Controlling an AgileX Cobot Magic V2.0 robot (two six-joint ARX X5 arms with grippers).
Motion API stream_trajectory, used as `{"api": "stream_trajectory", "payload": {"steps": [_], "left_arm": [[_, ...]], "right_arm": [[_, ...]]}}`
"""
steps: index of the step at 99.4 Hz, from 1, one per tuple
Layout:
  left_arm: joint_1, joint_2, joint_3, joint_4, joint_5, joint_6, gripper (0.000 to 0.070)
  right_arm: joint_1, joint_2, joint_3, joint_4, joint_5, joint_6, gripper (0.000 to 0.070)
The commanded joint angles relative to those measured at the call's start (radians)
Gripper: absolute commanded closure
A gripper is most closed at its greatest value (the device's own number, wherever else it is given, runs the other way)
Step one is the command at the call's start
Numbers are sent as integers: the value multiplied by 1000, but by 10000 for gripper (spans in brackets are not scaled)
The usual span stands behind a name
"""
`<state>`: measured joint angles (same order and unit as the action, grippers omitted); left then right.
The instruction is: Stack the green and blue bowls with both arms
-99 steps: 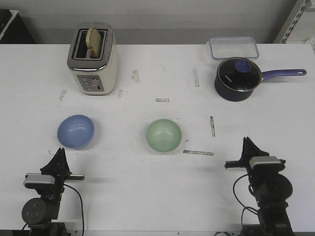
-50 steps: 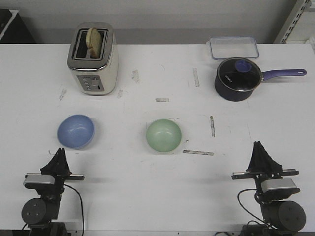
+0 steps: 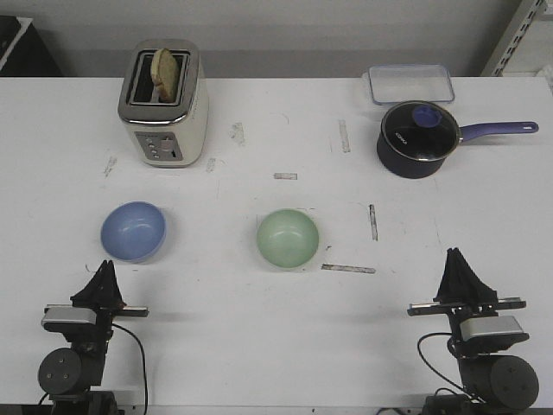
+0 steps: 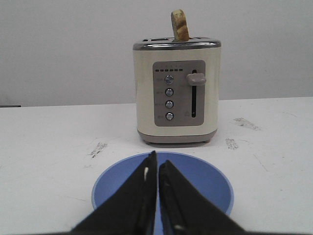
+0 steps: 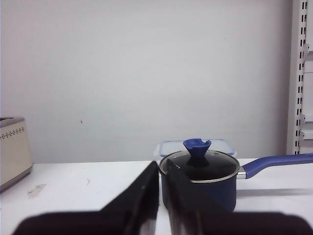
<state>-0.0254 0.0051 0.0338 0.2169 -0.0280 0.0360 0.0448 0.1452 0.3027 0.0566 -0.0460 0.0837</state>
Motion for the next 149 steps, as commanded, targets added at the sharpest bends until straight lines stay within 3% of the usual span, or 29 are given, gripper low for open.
{"api": "stream_trajectory", "payload": {"steps": [1,61,101,149], "left_arm": [[2,-2,-21,13,-2,5,699],[2,3,69,0,-58,-63,699],[2,166,404,-259,-58,-75,699],[2,713,798,-573,-50,-108,697]], "right_arm": [[0,-2,6,11,2,13,687],[0,-2,6,11,2,13,687],[0,-2,6,11,2,13,687],[0,-2,6,11,2,13,687]]}}
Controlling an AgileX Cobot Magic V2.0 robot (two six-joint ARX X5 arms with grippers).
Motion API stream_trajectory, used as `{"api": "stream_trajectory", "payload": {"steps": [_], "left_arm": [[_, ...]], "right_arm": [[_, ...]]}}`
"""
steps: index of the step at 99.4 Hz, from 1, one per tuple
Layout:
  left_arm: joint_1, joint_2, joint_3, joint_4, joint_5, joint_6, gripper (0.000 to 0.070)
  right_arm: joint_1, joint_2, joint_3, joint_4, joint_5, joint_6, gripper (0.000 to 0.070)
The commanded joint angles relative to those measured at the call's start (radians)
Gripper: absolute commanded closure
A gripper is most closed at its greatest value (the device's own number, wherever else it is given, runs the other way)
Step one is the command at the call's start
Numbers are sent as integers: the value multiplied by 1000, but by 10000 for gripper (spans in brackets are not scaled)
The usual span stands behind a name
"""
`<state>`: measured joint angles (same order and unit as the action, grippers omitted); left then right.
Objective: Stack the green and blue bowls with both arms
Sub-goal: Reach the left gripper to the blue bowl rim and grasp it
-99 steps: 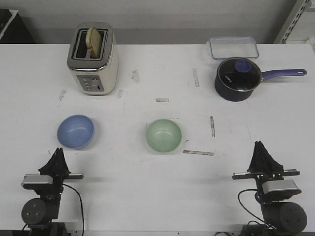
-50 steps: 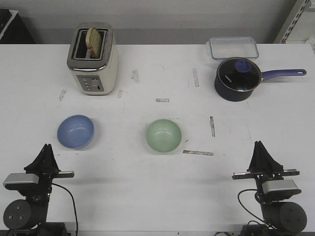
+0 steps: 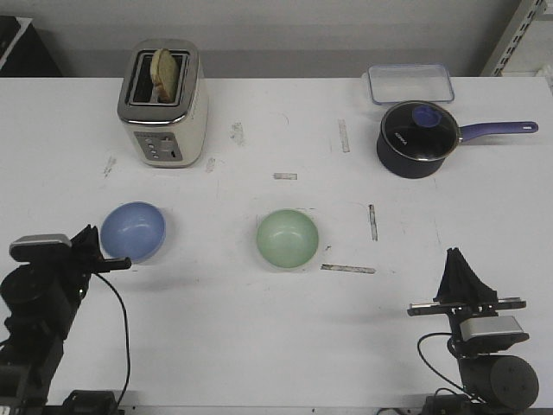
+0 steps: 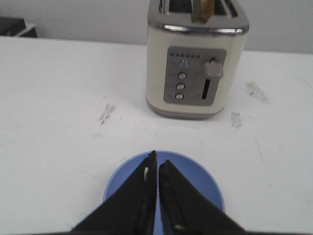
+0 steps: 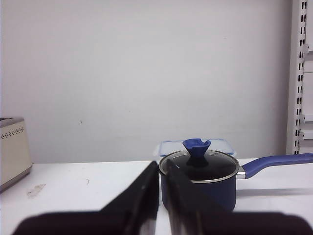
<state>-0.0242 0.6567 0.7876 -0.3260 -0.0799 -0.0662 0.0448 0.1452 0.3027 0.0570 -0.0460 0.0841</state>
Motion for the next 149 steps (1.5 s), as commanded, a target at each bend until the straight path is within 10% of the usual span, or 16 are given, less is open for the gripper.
{"api": "stream_trajectory", "payload": {"steps": [1,49,102,126,149], "left_arm": [[1,72,51,-39,2,-5,697],[18,549,421,-448,95,-254,697],[269,759,565,-594,394,-201,694],[343,785,565,-629,337,-153,248],[343,822,563,-600,330,-132,221]], "right_arm": [[0,-2,6,11,2,12,687],[0,-2,6,11,1,13,687],[0,-2,6,11,1,13,687],[0,-2,6,11,1,13,687],[0,-2,6,11,1,13,687]]}}
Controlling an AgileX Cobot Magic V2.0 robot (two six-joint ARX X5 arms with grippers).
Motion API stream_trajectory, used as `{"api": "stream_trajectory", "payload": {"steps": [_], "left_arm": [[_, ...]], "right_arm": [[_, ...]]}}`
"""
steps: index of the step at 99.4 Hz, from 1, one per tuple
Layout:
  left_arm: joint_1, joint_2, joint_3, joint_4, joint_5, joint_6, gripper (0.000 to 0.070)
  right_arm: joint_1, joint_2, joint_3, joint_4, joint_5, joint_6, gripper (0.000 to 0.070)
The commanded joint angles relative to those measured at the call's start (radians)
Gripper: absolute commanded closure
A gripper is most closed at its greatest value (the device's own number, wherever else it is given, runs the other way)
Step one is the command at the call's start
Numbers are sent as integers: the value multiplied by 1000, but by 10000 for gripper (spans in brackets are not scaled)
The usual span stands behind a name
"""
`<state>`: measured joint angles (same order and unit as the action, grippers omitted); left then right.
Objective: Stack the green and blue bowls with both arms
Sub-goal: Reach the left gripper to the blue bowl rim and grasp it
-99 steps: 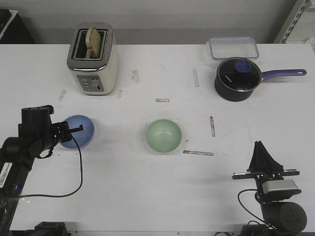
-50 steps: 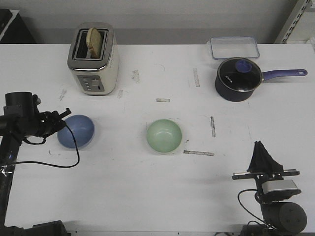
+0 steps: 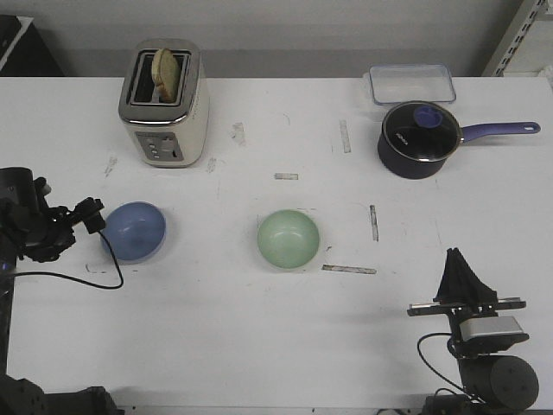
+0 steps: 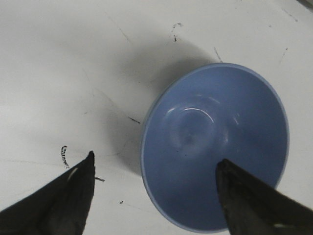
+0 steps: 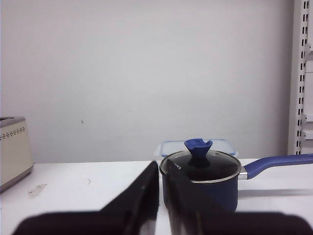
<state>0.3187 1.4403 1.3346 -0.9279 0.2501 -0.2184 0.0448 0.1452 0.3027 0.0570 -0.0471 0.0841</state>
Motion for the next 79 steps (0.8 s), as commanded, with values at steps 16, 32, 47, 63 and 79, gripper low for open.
{"api": "stream_trajectory", "payload": {"steps": [16,32,47,63,79], "left_arm": [[-32,106,16,3,1,27,221],[-58,185,16,11,0,31,223],[-66,250,16,11,-46,31,305],[-78,287,16,13,-51,31,390],[-84,289,16,32,-51,30,621]], "right_arm": [[0,-2,6,11,2,12,687],[0,-2,6,11,2,13,687],[0,-2,6,11,2,13,687],[0,-2,6,11,2,12,687],[0,-2,6,11,2,12,687]]}}
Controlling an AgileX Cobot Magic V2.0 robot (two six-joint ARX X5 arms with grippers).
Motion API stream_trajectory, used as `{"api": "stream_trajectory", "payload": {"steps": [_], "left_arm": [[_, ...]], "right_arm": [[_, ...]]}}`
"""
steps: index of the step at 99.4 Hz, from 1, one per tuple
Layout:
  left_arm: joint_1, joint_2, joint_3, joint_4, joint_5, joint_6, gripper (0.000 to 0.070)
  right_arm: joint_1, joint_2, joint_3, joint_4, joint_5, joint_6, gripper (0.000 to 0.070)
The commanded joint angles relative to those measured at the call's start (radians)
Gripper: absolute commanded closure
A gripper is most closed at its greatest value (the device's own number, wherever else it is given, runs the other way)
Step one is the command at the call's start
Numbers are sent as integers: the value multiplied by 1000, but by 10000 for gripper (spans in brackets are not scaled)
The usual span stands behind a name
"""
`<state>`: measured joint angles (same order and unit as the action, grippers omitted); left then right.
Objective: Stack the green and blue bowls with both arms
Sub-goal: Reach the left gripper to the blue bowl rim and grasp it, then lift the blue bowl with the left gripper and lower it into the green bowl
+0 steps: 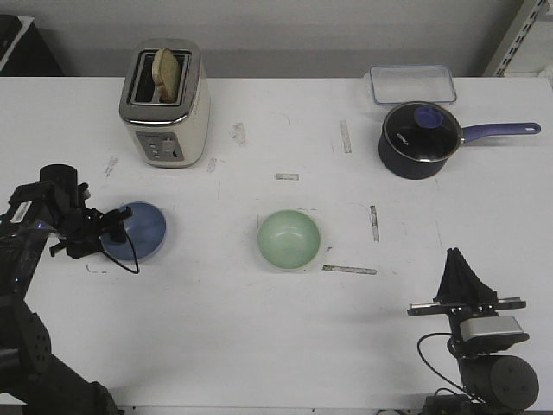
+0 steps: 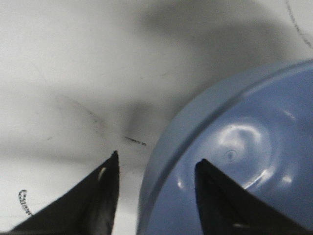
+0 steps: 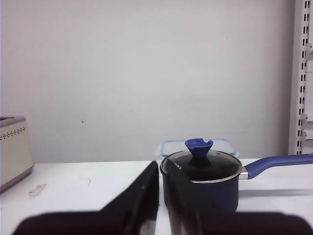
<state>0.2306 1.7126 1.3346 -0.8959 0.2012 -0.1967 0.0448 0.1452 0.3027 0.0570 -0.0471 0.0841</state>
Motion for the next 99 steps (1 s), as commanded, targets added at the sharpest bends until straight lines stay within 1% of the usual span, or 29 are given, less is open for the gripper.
{"api": "stream_trajectory", "payload": {"steps": [1,5,19,22,24,43,60,69,77,89,99], "left_arm": [[4,16,16,2,-2,8,633],[4,16,16,5,-2,8,655],[3,15,16,9,-3,9,665],[2,12,16,8,-3,8,679],[-1,10,16,7,-2,8,700],[-18,-50,24,2,2,-8,700],[-61,-114,79,-51,18,-29,700],[-111,-123,134,-89,21,-38,700],[-178,-123,183,-98,21,-69,700],[-292,-122,230,-66,21,-121,700],[-395,-122,241,-14,21,-161,700]], "right_arm": [[0,-2,6,11,2,13,687],[0,-2,6,11,2,13,687],[0,-2,6,11,2,13,687],[0,-2,6,11,2,13,687],[0,-2,6,11,2,13,687],[0,-2,6,11,2,12,687],[0,-2,6,11,2,12,687],[0,-2,6,11,2,13,687],[0,-2,6,11,2,12,687],[0,-2,6,11,2,12,687],[0,-2,6,11,2,13,687]]}}
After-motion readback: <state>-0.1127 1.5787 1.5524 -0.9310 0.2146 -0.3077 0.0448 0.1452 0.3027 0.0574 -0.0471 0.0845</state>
